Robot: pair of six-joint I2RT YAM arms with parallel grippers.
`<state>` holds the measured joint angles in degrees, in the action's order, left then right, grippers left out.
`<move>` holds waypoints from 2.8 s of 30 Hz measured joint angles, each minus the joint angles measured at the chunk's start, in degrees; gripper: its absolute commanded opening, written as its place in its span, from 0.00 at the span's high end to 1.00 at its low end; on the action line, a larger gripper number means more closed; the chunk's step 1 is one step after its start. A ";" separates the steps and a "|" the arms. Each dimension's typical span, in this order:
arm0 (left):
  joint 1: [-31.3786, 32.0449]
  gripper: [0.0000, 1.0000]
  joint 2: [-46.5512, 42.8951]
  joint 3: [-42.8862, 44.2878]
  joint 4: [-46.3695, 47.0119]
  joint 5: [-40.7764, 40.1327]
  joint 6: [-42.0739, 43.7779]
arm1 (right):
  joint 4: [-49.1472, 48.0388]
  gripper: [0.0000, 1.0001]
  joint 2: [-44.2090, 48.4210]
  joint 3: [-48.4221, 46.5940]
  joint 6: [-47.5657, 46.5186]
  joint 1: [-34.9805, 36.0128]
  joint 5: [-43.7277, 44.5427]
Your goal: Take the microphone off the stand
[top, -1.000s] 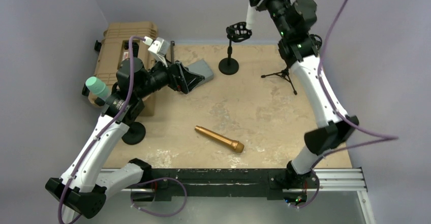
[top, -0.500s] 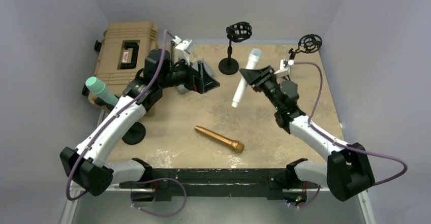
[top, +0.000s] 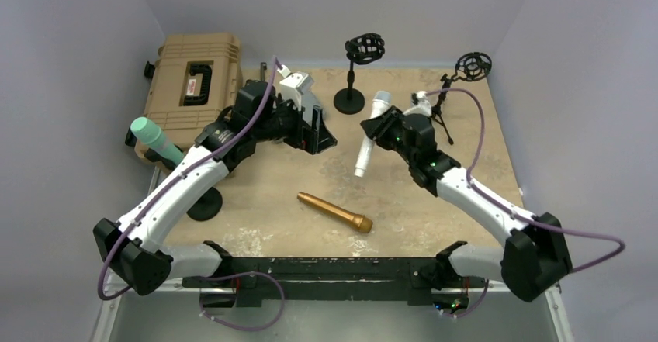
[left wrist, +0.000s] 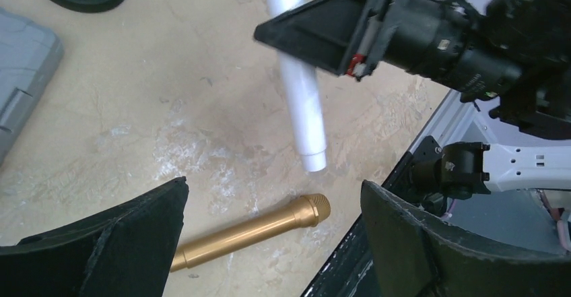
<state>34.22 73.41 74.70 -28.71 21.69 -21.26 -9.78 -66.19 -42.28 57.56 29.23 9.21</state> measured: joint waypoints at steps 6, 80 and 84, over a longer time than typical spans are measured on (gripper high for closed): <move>0.37 0.04 -5.35 0.00 -0.07 -4.09 1.01 | 11.78 0.96 -14.38 -11.80 -31.04 2.19 -7.41; 0.85 0.03 -25.42 -12.79 8.50 -17.55 2.89 | 23.67 0.01 -21.44 -22.97 -65.16 18.88 -3.54; 0.85 0.03 -27.06 -13.38 8.70 -19.58 2.89 | 20.81 0.01 -16.63 -22.97 -56.70 12.15 -4.50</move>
<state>35.07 46.35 61.32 -20.01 2.11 -18.37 11.03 -82.83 -65.25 0.86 41.39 4.71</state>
